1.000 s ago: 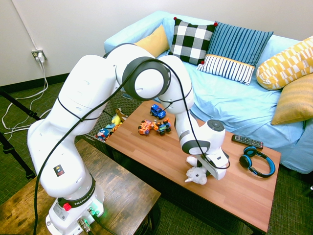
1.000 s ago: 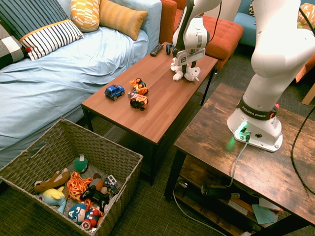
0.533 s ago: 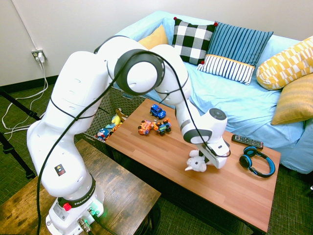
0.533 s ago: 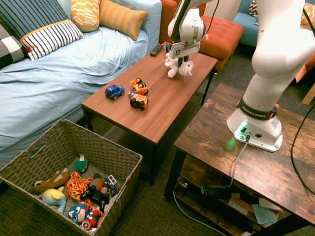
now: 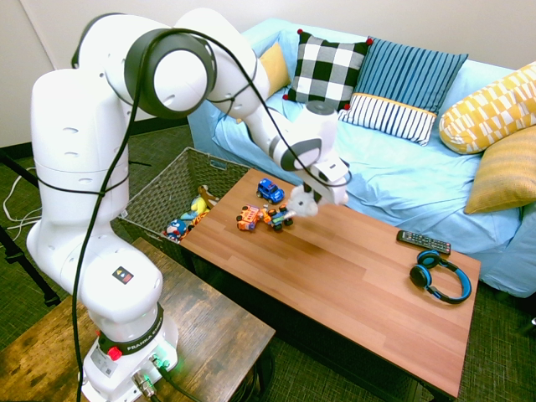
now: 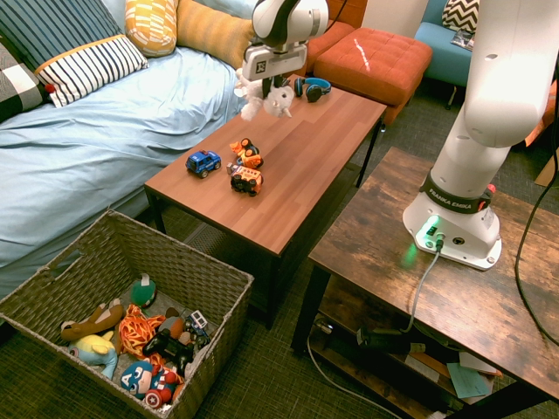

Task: Put the stuffed toy in the basket

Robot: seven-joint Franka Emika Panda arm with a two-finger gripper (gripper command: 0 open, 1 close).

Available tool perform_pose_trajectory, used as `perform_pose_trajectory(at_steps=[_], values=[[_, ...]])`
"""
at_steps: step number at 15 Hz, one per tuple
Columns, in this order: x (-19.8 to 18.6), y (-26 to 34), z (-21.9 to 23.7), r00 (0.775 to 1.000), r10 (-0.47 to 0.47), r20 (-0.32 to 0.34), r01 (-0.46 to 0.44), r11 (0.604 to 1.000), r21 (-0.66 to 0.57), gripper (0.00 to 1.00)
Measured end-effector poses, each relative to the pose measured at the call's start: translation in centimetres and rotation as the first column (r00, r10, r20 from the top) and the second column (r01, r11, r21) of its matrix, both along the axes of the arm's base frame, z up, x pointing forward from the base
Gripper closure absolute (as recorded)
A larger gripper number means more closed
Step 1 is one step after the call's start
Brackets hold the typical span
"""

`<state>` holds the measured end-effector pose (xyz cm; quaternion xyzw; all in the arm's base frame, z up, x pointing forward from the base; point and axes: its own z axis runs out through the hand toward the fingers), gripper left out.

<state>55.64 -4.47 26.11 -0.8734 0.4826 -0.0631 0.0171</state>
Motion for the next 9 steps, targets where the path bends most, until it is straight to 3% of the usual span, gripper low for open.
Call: perform_pose_trajectory(at_steps=[5, 9], values=[[-0.1, 17.2, 1.3, 0.992, 0.127, 0.006, -0.127, 0.992, -0.027, 1.0], [-1.0, 30.2, -2.9, 0.971, 0.238, -0.031, -0.239, 0.97, -0.043, 1.0]])
